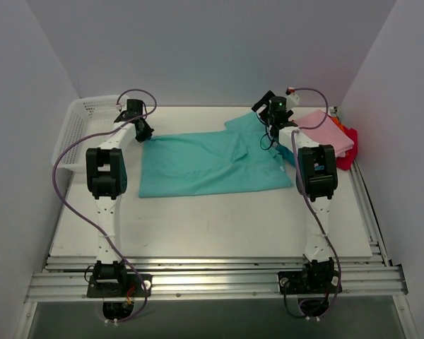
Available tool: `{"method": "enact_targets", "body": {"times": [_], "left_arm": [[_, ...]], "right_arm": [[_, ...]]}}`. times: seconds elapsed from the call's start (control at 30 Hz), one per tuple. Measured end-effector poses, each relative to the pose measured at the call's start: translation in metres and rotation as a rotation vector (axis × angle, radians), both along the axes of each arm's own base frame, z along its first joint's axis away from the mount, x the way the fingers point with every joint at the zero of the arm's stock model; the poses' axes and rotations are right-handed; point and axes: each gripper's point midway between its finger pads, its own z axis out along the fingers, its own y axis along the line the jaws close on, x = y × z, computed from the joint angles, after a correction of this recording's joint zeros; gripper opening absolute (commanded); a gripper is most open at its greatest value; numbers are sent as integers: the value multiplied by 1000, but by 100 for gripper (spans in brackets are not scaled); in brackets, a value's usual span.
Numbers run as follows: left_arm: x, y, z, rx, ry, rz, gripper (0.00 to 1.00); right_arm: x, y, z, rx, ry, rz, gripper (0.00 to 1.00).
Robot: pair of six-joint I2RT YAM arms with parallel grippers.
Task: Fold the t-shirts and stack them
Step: Fold the tshirt
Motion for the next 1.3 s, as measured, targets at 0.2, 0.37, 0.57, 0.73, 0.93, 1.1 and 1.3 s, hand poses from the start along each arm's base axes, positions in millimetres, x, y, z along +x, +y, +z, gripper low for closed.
{"method": "enact_targets", "body": {"times": [0.2,0.37,0.57,0.73,0.93,1.1,1.3], "left_arm": [[1,0,0,-4,-8,-3,2],[1,-1,1,-6,-15,-5,2],[2,-1,1,-8,-22,-6,2],[2,-1,1,-8,-24,-6,2],[3,-1,1,-9,-26,-6,2],[3,-1,1,-9,-26,-6,2],[3,-1,1,-9,-26,-6,2]], "right_arm": [[34,7,-18,16,-29,45,84],[53,10,-49,29,-22,78,83],[68,10,-58,54,-53,108,82],[74,16,-59,74,-77,131,79],[75,26,-59,91,-92,159,74],[73,37,-61,99,-89,182,66],[69,49,-67,100,-66,204,37]]}}
